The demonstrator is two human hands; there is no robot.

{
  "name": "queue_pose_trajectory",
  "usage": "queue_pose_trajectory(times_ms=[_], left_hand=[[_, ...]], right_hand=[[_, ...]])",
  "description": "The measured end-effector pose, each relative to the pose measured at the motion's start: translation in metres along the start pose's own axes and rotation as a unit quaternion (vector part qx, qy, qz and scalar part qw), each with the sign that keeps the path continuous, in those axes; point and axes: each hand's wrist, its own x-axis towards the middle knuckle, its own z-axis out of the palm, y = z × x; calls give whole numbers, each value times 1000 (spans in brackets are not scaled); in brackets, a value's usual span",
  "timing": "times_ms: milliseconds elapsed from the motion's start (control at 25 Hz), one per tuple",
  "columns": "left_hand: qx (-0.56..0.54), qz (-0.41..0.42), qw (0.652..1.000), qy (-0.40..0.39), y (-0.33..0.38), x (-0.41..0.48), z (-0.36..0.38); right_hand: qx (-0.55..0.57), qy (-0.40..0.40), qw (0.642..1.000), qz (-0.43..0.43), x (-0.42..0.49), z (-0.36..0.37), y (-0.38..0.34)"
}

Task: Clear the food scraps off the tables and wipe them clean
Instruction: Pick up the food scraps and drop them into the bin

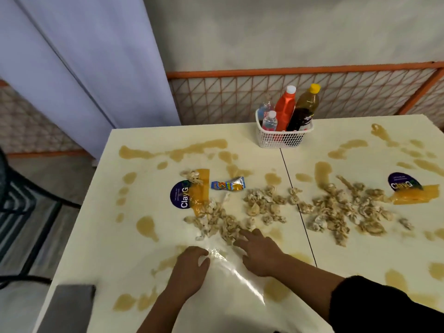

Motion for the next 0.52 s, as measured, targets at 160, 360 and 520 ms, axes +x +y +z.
queue_pose_trajectory(times_ms=[160, 360, 520], left_hand=[[69, 10, 998, -7, 3, 28, -11], [193, 14, 980, -46, 6, 48, -17], [221, 32, 974, -35, 0, 52, -16]], right_hand=[[-87, -31, 995, 33, 20, -4, -14], [-164, -64, 983, 44, 32, -2, -16], [-139, -38, 989, 43, 33, -7, -19]])
